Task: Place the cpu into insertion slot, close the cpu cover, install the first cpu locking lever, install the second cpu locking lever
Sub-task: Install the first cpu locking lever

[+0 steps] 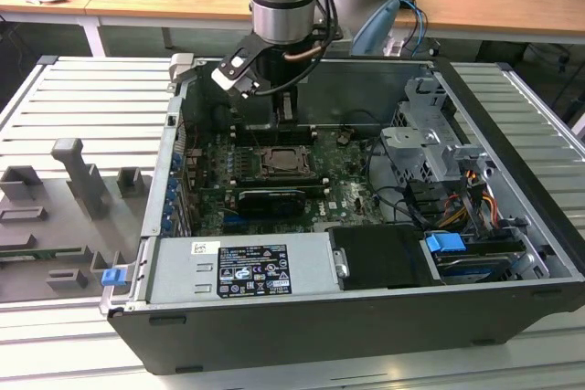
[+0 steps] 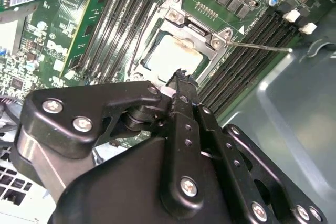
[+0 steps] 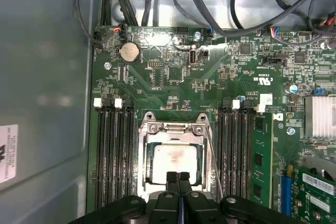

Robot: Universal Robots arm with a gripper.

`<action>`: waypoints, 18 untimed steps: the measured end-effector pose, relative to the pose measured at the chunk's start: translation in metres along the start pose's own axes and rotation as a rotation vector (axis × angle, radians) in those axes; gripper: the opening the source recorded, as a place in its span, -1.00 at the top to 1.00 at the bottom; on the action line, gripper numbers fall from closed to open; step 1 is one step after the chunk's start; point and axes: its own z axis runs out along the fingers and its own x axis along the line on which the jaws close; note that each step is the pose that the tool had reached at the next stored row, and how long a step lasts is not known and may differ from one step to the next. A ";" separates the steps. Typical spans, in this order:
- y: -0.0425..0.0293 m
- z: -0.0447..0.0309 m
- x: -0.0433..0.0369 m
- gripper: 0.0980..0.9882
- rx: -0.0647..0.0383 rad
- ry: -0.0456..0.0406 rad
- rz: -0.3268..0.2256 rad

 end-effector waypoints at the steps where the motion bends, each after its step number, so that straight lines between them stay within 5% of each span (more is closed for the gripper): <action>1: 0.0003 -0.0042 0.0001 0.98 0.000 0.0001 0.000; 2: 0.0008 -0.0113 0.0002 0.98 0.000 0.0000 0.000; 9: 0.0007 -0.0104 0.0002 0.98 0.004 0.0113 -0.170; 18: 0.0006 -0.0099 0.0002 0.98 0.005 0.0177 -0.269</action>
